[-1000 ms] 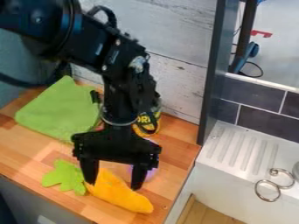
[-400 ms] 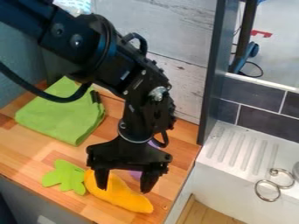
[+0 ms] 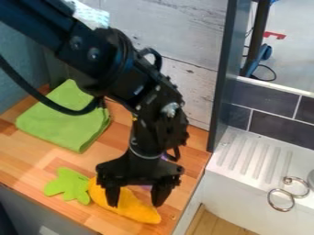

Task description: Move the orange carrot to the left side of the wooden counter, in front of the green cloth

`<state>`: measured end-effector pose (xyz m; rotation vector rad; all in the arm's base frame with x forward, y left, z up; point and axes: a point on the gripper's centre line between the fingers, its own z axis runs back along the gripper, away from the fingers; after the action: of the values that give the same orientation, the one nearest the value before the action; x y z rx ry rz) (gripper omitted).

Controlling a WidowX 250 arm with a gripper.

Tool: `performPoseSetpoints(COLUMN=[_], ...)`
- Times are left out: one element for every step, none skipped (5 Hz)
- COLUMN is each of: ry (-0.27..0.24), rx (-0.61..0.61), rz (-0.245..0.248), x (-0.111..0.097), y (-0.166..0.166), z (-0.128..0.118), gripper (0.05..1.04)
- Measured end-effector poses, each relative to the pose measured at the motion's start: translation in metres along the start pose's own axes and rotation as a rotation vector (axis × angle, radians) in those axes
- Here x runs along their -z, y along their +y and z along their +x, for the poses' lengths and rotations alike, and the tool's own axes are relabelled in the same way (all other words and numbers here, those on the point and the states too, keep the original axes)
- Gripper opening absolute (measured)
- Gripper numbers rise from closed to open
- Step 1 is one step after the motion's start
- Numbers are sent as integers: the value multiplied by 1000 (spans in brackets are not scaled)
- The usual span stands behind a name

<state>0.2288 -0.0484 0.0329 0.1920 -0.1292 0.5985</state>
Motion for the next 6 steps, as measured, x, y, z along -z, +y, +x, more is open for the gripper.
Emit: performPoseSetpoints(ry=[-1,9,38,44,42,-4], rx=[-102,-201,-243,-255,-256,-260], rz=[29,39,46,40,46,79], x=[4,13,23,25,26,23], y=[-2,2,3,1,2,10], z=[-6,-12,-21,-21,-21,-25], gripper=[1000,1000,961,874,566,374])
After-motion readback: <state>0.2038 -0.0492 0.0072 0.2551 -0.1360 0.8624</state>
